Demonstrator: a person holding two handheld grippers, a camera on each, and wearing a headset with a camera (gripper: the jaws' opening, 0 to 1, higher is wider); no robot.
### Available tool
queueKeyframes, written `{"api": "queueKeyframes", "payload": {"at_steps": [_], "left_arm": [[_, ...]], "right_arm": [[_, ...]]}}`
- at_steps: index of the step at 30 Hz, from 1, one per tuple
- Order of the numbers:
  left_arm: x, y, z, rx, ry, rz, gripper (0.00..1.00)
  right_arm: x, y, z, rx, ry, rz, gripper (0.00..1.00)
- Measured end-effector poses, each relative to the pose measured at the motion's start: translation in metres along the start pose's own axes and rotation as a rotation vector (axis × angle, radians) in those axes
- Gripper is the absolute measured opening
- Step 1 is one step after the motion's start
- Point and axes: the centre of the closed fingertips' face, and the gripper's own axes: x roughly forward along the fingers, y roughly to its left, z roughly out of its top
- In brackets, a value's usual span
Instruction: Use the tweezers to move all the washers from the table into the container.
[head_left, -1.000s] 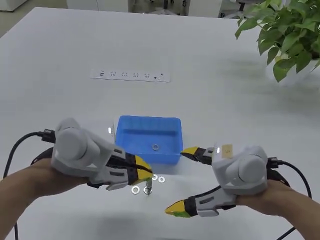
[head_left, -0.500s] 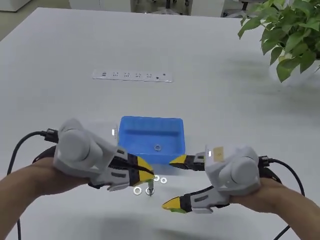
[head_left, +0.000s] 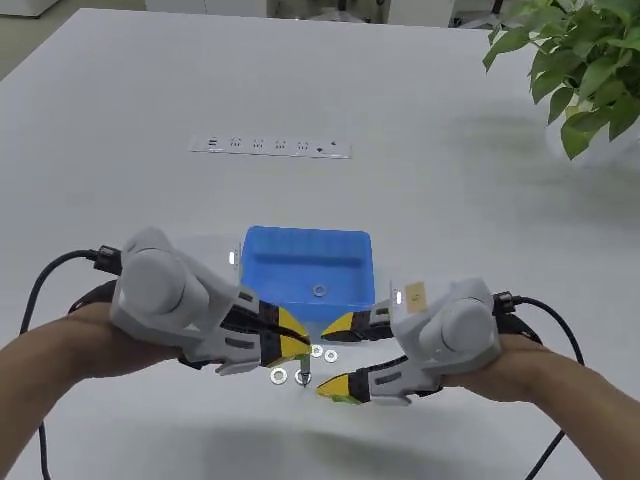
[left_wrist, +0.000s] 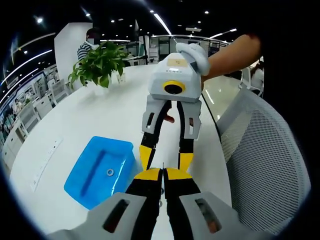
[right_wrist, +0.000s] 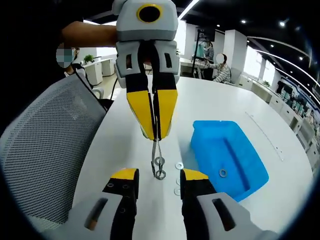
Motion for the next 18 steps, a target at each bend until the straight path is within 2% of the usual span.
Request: {"api": "queueKeyframes", "payload": {"at_steps": [10, 18], "left_arm": [[0.0, -0.001, 0.001, 0.017, 0.005, -0.013, 0.05], [0.0, -0.001, 0.001, 0.025, 0.007, -0.023, 0.05]], "right_arm": [[0.014, 0.005, 0.001, -0.078, 0.036, 0.057, 0.23], [0.019, 0.006, 0.002, -0.113, 0.052, 0.069, 0.13]]}}
